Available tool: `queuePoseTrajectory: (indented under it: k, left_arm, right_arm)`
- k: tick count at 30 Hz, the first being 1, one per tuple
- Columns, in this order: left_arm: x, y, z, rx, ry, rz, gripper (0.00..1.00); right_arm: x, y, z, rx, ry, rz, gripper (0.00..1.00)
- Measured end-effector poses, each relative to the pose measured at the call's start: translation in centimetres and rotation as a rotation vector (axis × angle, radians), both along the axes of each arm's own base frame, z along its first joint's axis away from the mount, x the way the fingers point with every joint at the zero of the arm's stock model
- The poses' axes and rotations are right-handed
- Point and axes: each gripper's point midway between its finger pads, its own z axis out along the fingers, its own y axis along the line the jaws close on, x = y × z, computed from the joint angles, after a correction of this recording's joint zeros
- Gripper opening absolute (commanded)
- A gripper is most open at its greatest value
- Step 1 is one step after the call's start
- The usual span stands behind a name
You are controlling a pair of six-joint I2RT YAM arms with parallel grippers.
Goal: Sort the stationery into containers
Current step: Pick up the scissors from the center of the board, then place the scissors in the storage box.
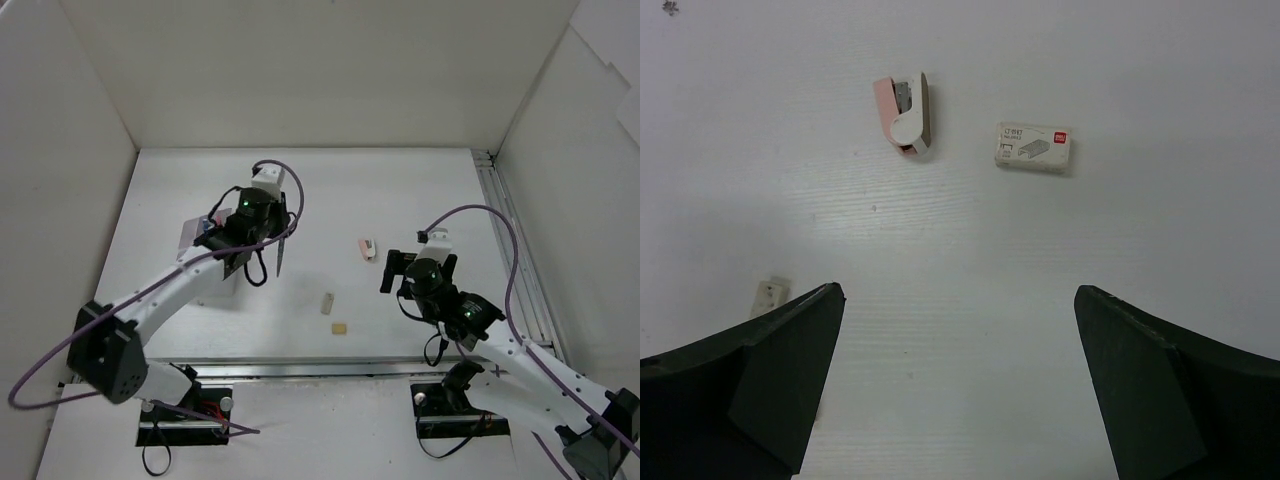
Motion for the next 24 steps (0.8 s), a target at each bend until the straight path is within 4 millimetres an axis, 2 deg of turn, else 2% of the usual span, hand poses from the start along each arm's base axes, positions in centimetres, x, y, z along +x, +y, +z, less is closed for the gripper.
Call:
queuePoseTrajectory:
  k: [3, 5, 8, 12, 15, 17, 20, 24]
  left_arm:
    - [-1.3, 1.6, 6.5, -0.050, -0.208, -0.032, 0.00]
    - [-2.4, 3.8, 9.7, -0.058, -0.328, -0.010, 0.00]
    - [-3.5, 8.3, 12.0, -0.025, -0.450, 0.099, 0.00]
    - [-4.1, 15.1, 11.8, 0.057, -0.506, 0.328, 0.00]
    - [-4.1, 19.8, 10.5, 0.118, -0.512, 0.493, 0.00]
    - [-4.1, 22.0, 9.2, 0.151, -0.508, 0.573, 0.00]
    - [-3.9, 24.3, 7.3, 0.186, -0.486, 0.649, 0.00]
    - [-3.4, 25.2, 5.7, 0.178, -0.492, 0.691, 0.00]
  right_arm:
    - [-0.3, -0.3, 0.5, 0.006, -0.023, 0.007, 0.98]
    - [-0.4, -0.5, 0.9, 0.010, -0.038, 0.012, 0.98]
    - [-0.5, -0.6, 1.3, 0.008, -0.054, 0.020, 0.98]
    - [-0.5, -0.7, 1.4, -0.003, -0.059, 0.028, 0.98]
    - [-0.5, -0.7, 1.4, -0.015, -0.059, 0.035, 0.98]
    - [-0.5, -0.7, 1.3, -0.023, -0.056, 0.039, 0.98]
    - [-0.4, -0.7, 0.9, -0.041, -0.043, 0.044, 0.98]
    - [-0.2, -0.5, 0.5, -0.059, -0.035, 0.051, 0.98]
